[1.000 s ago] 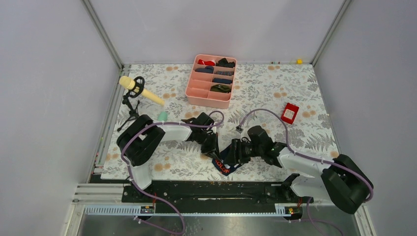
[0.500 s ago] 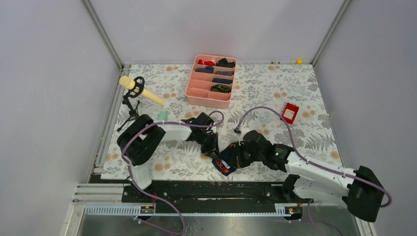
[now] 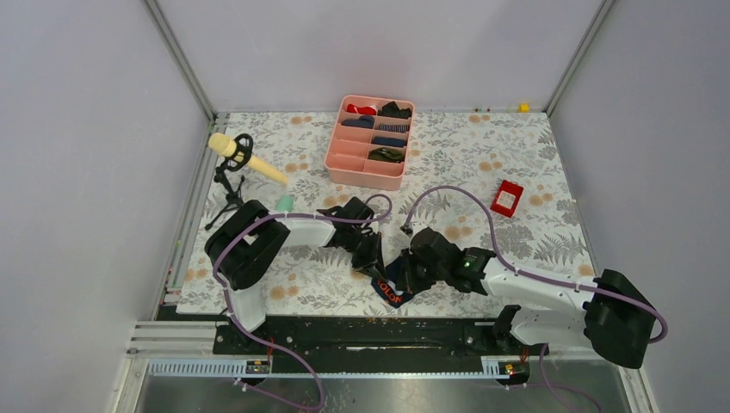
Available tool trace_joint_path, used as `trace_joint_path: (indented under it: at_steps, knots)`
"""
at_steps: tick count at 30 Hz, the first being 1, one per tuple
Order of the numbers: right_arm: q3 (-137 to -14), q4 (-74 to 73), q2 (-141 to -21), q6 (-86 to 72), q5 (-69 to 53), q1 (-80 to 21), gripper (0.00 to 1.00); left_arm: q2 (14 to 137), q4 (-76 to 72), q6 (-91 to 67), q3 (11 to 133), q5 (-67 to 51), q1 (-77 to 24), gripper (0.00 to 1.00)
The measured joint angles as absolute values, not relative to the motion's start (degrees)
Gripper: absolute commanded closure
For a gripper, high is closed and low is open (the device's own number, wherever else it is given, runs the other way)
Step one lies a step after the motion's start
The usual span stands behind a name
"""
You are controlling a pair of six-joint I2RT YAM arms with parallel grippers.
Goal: Roll the underwear
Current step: Roll the underwear to the center of the board.
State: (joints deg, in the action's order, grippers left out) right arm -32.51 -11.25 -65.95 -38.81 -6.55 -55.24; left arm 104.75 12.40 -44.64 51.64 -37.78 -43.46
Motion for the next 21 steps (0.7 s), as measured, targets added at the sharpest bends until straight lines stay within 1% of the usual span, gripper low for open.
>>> trace_joint_path:
  at_steps: [10, 21]
  knots:
    - [-33.4, -10.6, -68.9, -40.0, -4.8, -58.0, 1.00, 104.7, 12.6, -44.6, 51.7, -37.8, -43.5, 1.00]
    - [-30.2, -8.0, -72.5, -41.7, -0.4, -59.3, 1.00, 104.7, 13.1, -44.6, 52.1, -37.8, -43.8, 1.00]
